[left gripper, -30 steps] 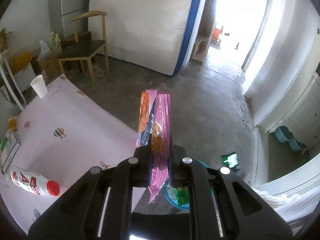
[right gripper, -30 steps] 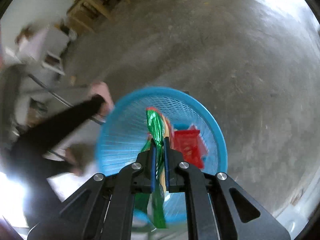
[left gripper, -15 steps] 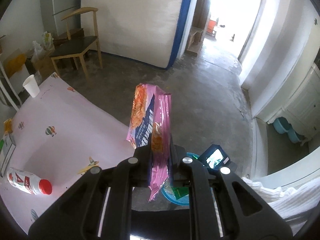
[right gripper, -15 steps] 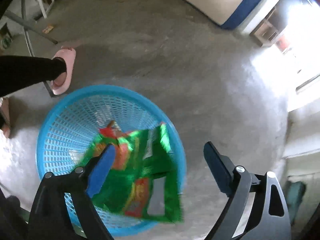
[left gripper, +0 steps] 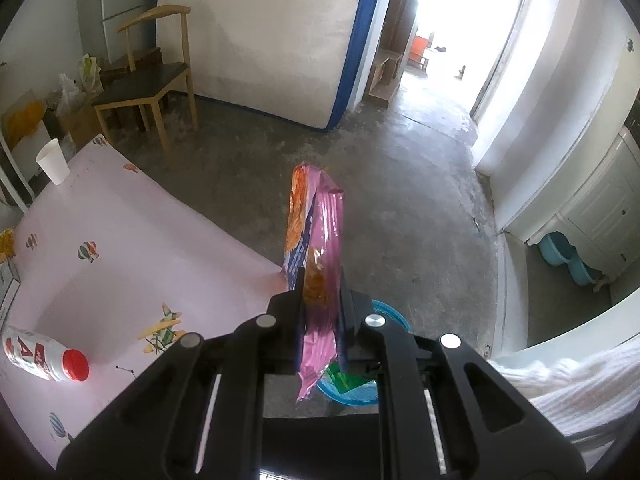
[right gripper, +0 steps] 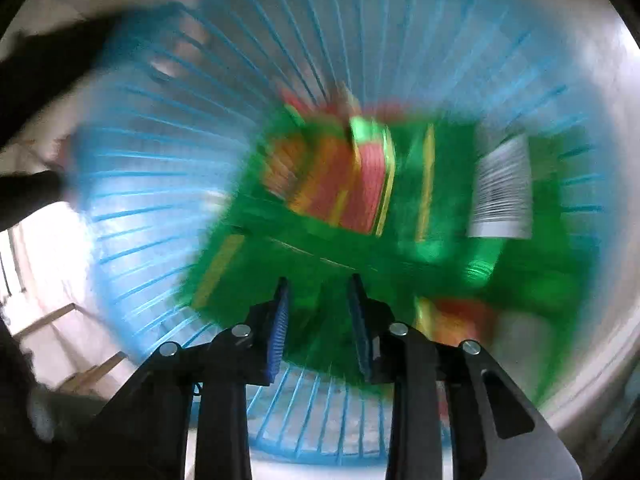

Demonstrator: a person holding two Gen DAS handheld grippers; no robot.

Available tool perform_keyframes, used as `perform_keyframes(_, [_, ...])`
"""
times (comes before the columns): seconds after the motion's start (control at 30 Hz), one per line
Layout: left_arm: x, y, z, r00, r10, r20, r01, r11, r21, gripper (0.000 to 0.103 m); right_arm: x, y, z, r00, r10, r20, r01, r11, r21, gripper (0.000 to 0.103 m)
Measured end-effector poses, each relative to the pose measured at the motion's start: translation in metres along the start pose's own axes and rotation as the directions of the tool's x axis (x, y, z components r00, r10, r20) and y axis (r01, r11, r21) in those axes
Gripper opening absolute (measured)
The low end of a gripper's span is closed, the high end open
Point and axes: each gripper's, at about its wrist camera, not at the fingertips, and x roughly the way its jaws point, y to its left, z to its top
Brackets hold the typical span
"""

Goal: Collect trash
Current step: 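Carry both chip bags to the blue basket and open both grippers, then move both grippers back over the table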

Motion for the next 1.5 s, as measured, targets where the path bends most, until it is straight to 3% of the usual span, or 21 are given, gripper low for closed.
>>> perform_keyframes(0.07, [0.002, -0.001, 0.002, 1.000, -0.002, -0.005, 0.002, 1.000, -0.004, 0.011, 0.039, -0.013, 0.021, 0.995, -0.004, -0.096, 0.014, 0.995, 0.097, 0.016])
perform_keyframes(0.13, [0.004, -0.002, 0.003, 1.000, -0.014, -0.011, 0.014, 1.000, -0.009, 0.011, 0.061, -0.018, 0.036, 0.991, -0.009, -0.130, 0.027, 0.990, 0.140, 0.013])
perform_keyframes(0.23, [0.009, -0.001, 0.003, 0.999, -0.024, -0.023, 0.023, 1.000, -0.017, 0.011, 0.083, -0.015, 0.056, 0.985, -0.088, -0.152, 0.109, 0.985, 0.134, 0.008])
perform_keyframes(0.33, [0.015, -0.003, 0.002, 0.999, -0.033, -0.037, 0.032, 0.999, -0.016, 0.011, 0.091, -0.007, 0.068, 0.974, -0.140, -0.179, 0.163, 0.979, 0.122, 0.007])
perform_keyframes(0.43, [0.018, -0.005, 0.003, 0.997, -0.050, -0.050, 0.050, 0.999, -0.013, 0.011, 0.073, 0.001, 0.073, 0.978, -0.140, -0.156, 0.159, 0.980, 0.116, 0.009])
perform_keyframes(0.47, [0.019, -0.007, 0.003, 0.997, -0.062, -0.055, 0.061, 0.998, -0.013, 0.011, 0.061, 0.003, 0.073, 0.984, -0.123, -0.129, 0.138, 0.984, 0.115, 0.013])
perform_keyframes(0.57, [0.023, -0.011, 0.003, 0.990, -0.118, -0.077, 0.118, 0.993, -0.013, 0.011, 0.013, 0.007, 0.066, 0.999, -0.029, -0.032, 0.033, 0.992, 0.123, 0.054])
perform_keyframes(0.73, [0.040, -0.032, -0.006, 0.969, -0.200, -0.147, 0.201, 0.980, -0.005, 0.011, -0.065, 0.002, 0.041, 0.989, 0.063, 0.137, -0.083, 0.986, 0.144, 0.061])
perform_keyframes(0.83, [0.072, -0.047, -0.020, 0.929, -0.270, -0.255, 0.270, 0.962, -0.032, 0.011, -0.104, -0.019, 0.022, 0.970, 0.108, 0.217, -0.153, 0.967, 0.206, 0.063])
perform_keyframes(0.97, [0.132, -0.065, -0.044, 0.871, -0.307, -0.384, 0.308, 0.949, -0.059, 0.011, -0.160, -0.079, -0.031, 0.934, 0.084, 0.347, -0.206, 0.920, 0.332, 0.063])
perform_keyframes(1.07, [0.197, -0.074, -0.065, 0.798, -0.335, -0.501, 0.329, 0.939, -0.104, 0.011, -0.179, -0.120, -0.068, 0.911, 0.048, 0.409, -0.228, 0.885, 0.406, 0.063])
perform_keyframes(1.1, [0.227, -0.078, -0.074, 0.765, -0.331, -0.553, 0.332, 0.938, -0.103, 0.011, -0.183, -0.128, -0.072, 0.905, 0.038, 0.424, -0.234, 0.877, 0.420, 0.063])
perform_keyframes(1.2, [0.299, -0.084, -0.104, 0.700, -0.242, -0.672, 0.270, 0.961, -0.065, 0.014, -0.191, -0.136, -0.082, 0.901, 0.012, 0.434, -0.221, 0.873, 0.435, 0.063])
perform_keyframes(1.23, [0.335, -0.083, -0.120, 0.690, -0.119, -0.714, 0.188, 0.982, 0.018, 0.018, -0.192, -0.135, -0.085, 0.899, 0.010, 0.438, -0.221, 0.873, 0.434, 0.063])
perform_keyframes(1.27, [0.353, -0.081, -0.128, 0.686, -0.033, -0.726, 0.128, 0.989, 0.075, 0.034, -0.190, -0.130, -0.086, 0.898, 0.022, 0.439, -0.228, 0.876, 0.424, 0.063])
perform_keyframes(1.3, [0.373, -0.081, -0.139, 0.674, 0.060, -0.736, 0.076, 0.986, 0.150, 0.049, -0.183, -0.122, -0.087, 0.900, 0.030, 0.435, -0.230, 0.880, 0.415, 0.063])
perform_keyframes(1.37, [0.400, -0.078, -0.150, 0.665, 0.231, -0.710, -0.009, 0.954, 0.301, 0.053, -0.177, -0.115, -0.089, 0.907, 0.050, 0.418, -0.224, 0.898, 0.378, 0.063])
perform_keyframes(1.4, [0.403, -0.073, -0.150, 0.668, 0.233, -0.707, -0.017, 0.954, 0.298, 0.055, -0.170, -0.108, -0.088, 0.911, 0.058, 0.408, -0.219, 0.907, 0.359, 0.063])
perform_keyframes(1.43, [0.400, -0.068, -0.145, 0.677, 0.191, -0.711, -0.011, 0.968, 0.250, 0.057, -0.166, -0.098, -0.087, 0.916, 0.070, 0.395, -0.215, 0.917, 0.336, 0.063])
perform_keyframes(1.47, [0.392, -0.064, -0.138, 0.695, 0.146, -0.704, -0.002, 0.980, 0.201, 0.062, -0.162, -0.089, -0.084, 0.920, 0.080, 0.383, -0.213, 0.924, 0.319, 0.063])
perform_keyframes(1.5, [0.377, -0.062, -0.128, 0.724, 0.102, -0.682, 0.019, 0.986, 0.167, 0.065, -0.156, -0.081, -0.082, 0.926, 0.091, 0.367, -0.211, 0.930, 0.302, 0.063])
